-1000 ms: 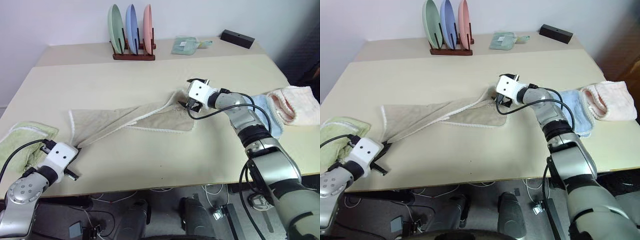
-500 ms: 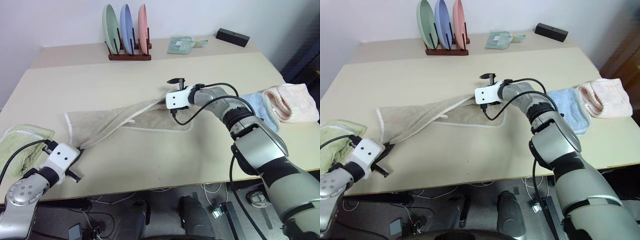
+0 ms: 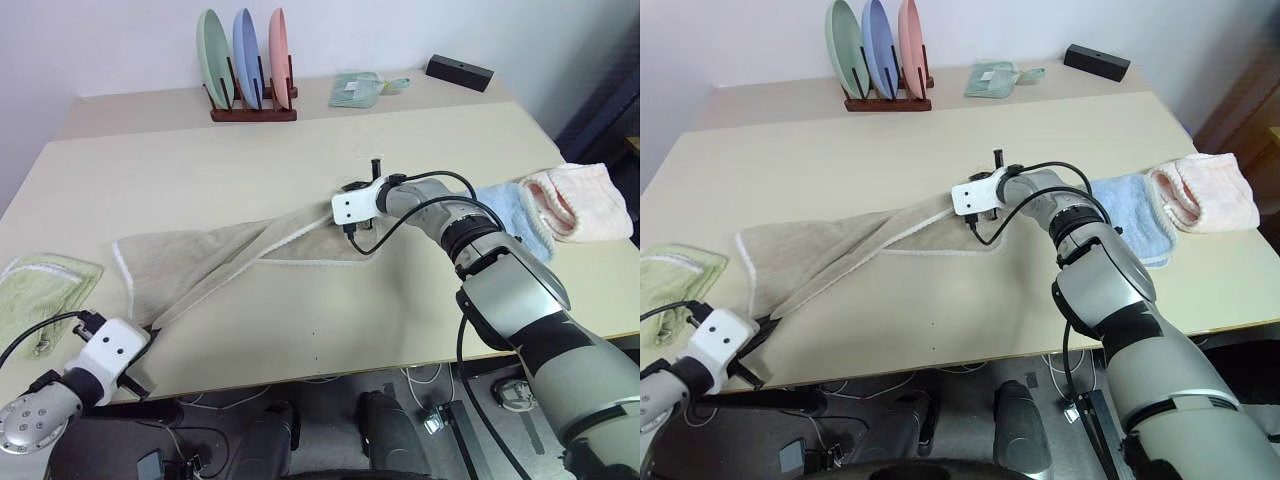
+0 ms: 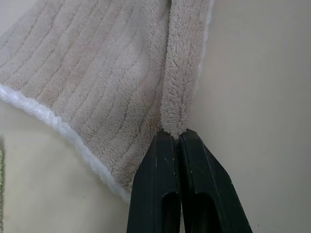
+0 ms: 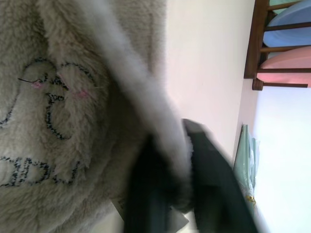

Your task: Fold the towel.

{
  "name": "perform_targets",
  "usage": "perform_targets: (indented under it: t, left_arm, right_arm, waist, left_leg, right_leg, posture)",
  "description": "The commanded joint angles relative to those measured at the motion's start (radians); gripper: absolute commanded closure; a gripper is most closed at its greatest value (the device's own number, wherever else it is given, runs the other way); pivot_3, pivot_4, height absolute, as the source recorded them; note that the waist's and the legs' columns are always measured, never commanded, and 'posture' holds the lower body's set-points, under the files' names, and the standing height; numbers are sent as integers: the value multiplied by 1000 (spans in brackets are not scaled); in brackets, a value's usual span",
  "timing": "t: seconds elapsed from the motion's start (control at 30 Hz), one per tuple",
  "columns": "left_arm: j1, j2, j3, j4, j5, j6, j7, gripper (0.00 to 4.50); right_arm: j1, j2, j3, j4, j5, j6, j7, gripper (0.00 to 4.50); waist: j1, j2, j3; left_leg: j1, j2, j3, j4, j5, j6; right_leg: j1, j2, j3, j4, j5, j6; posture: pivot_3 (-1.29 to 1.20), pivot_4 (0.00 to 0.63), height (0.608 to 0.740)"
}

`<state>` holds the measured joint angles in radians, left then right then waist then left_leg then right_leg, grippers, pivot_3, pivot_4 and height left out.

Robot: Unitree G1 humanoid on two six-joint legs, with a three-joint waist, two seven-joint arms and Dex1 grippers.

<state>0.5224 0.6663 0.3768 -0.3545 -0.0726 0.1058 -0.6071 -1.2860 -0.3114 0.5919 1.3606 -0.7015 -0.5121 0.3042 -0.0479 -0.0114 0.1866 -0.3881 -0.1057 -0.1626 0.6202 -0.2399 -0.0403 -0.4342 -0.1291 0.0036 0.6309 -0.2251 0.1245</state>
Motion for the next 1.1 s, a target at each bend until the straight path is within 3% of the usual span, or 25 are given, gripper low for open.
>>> perform_targets:
  t: [0.03, 0.23, 0.37, 0.57, 0.67, 0.8, 0.93, 1.1]
  left_arm:
    - [5, -3, 8, 12, 14, 14, 7, 4500]
    - [-54, -11, 40, -29, -44, 79, 12, 4500]
    - [-222, 26, 73, 17, -89, 112, 21, 4500]
    - [-707, 119, 9, 354, 9, 31, 140, 4500]
    - [-1049, 164, -39, 598, 72, -69, 242, 4500]
    - [-1290, 212, -59, 785, 102, -167, 311, 4500]
    - [-1266, 234, -58, 777, 54, -155, 225, 4500]
    - [-780, 228, 23, 441, -65, -65, 14, 4500]
  right_arm:
    - [-20, -32, -39, -30, 33, -34, 9, 4463]
    - [28, -120, -92, -82, 99, -110, 101, 4463]
    - [51, -199, -158, -170, 180, -159, 202, 4463]
    - [-75, -266, -197, -176, 161, -70, 110, 4463]
    - [-190, -290, -212, -155, 146, -12, -4, 4463]
    - [-254, -310, -247, -165, 174, -21, -34, 4463]
    - [-214, -318, -309, -221, 270, -70, 92, 4463]
    - [104, -365, -343, -515, 468, -66, 445, 4463]
  waist:
    - [0, 0, 0]
    - [3, 0, 0]
    - [10, 0, 1]
    - [3, 1, 1]
    - [1, 0, 2]
    - [-11, -1, 1]
    - [-26, 0, 1]
    - [-43, -1, 0]
  left_leg:
    - [0, 0, 0, 0, 0, 0]
    - [0, 0, 1, 0, 0, 0]
    - [0, 0, 2, 0, 0, -1]
    - [0, 1, 2, 1, 2, -3]
    - [-3, 1, 2, 2, 5, -9]
    - [-5, 2, 4, -2, 5, -11]
    - [-3, 2, 10, -6, 3, -9]
    - [-2, 8, 18, -5, 1, -6]
  right_leg:
    - [0, 0, 0, 0, 0, 0]
    - [0, 0, 0, 0, 0, 0]
    - [1, 0, -1, 0, 0, 0]
    - [1, 2, -2, 0, 2, -2]
    - [-4, 2, -1, 2, 3, -3]
    - [-8, 2, -1, -1, 3, -4]
    - [-8, 0, -1, -1, 3, -3]
    - [-8, 0, 2, 0, 3, -2]
  posture:
    - [0, 150, 738]
    - [0, 150, 738]
    - [0, 150, 738]
    - [0, 150, 738]
    - [0, 150, 738]
    - [0, 150, 738]
    - [0, 150, 738]
    - [0, 150, 738]
